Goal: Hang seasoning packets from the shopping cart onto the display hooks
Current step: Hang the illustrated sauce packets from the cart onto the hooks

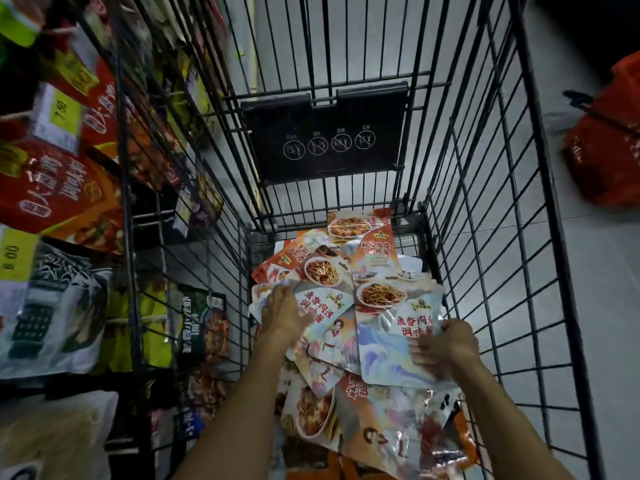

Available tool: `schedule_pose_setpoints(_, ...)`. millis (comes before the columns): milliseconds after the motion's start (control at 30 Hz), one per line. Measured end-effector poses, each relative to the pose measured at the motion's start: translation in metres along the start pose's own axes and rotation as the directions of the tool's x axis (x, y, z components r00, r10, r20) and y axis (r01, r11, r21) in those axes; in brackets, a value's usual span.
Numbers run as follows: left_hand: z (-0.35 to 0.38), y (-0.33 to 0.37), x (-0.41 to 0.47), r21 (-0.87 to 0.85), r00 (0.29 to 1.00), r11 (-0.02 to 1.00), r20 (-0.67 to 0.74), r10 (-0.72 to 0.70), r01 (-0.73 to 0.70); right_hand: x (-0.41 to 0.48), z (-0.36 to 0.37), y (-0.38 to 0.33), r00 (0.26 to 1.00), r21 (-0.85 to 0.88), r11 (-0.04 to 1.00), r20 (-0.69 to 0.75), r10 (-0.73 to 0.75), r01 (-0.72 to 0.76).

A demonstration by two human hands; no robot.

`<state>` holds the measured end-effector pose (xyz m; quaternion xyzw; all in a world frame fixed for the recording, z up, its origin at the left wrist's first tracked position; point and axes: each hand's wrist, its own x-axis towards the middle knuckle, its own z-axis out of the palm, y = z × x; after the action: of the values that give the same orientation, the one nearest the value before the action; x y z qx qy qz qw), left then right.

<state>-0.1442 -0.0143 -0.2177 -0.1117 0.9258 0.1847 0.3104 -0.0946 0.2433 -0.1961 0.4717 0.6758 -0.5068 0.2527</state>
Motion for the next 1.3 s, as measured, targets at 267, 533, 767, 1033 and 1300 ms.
schedule_pose_setpoints(267,-0.011,0.001,0.033,0.121,0.989,0.993,0.143,-0.026,0.008,0.007,0.001,-0.004,0.997,0.013,0.996,-0.003,-0.083,0.083)
schedule_pose_setpoints(533,-0.016,0.001,0.030,-0.005,0.994,0.997,-0.070,-0.079,0.079,-0.001,-0.001,-0.018,0.990,0.071,0.997,0.139,0.019,-0.030)
schedule_pose_setpoints(767,-0.008,-0.005,0.004,-0.236,0.983,0.956,0.089,-0.157,0.174,-0.020,-0.006,0.015,0.988,0.035,0.999,0.155,0.029,-0.035)
schedule_pose_setpoints(1033,0.013,-0.010,-0.040,-0.473,0.991,0.874,0.116,-0.066,0.113,-0.033,-0.011,0.038,0.985,-0.042,0.995,0.152,-0.081,0.088)
schedule_pose_setpoints(1300,0.022,-0.018,-0.063,-0.598,0.969,0.764,0.182,-0.165,0.242,-0.039,-0.009,0.056,0.965,0.126,0.989,0.240,-0.103,0.075)
